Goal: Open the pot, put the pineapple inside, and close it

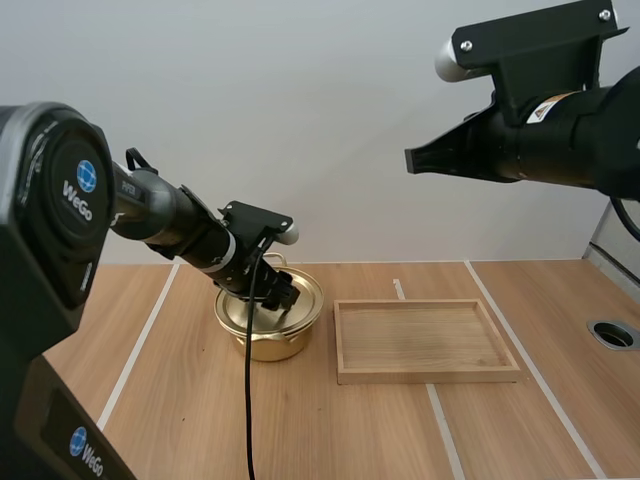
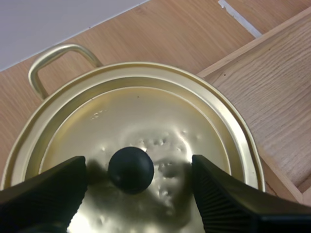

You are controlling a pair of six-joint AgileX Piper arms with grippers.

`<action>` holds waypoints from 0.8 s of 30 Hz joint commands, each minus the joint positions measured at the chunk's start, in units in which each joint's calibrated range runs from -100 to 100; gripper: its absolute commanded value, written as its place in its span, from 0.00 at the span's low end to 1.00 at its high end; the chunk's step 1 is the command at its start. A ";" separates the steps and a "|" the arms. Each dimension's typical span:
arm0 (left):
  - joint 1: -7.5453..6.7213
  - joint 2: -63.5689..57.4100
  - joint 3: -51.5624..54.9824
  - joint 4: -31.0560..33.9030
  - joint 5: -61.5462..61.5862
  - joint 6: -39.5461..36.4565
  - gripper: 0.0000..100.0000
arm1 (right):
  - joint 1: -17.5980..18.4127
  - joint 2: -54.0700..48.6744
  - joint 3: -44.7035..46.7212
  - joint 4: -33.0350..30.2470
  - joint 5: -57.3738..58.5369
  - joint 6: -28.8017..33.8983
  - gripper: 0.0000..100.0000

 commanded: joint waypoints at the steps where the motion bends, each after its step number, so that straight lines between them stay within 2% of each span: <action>1: -0.13 0.09 0.31 -0.13 1.24 -0.59 1.00 | -0.24 -0.75 -0.54 0.19 0.09 0.11 0.00; 14: -0.13 -5.48 -6.71 -1.44 5.02 -3.37 1.00 | -0.24 -0.75 -0.54 0.19 0.09 0.11 0.00; 24: -0.13 -17.50 -7.50 -1.44 -11.42 -4.51 1.00 | -0.24 -0.75 -0.54 1.82 -2.03 0.11 0.00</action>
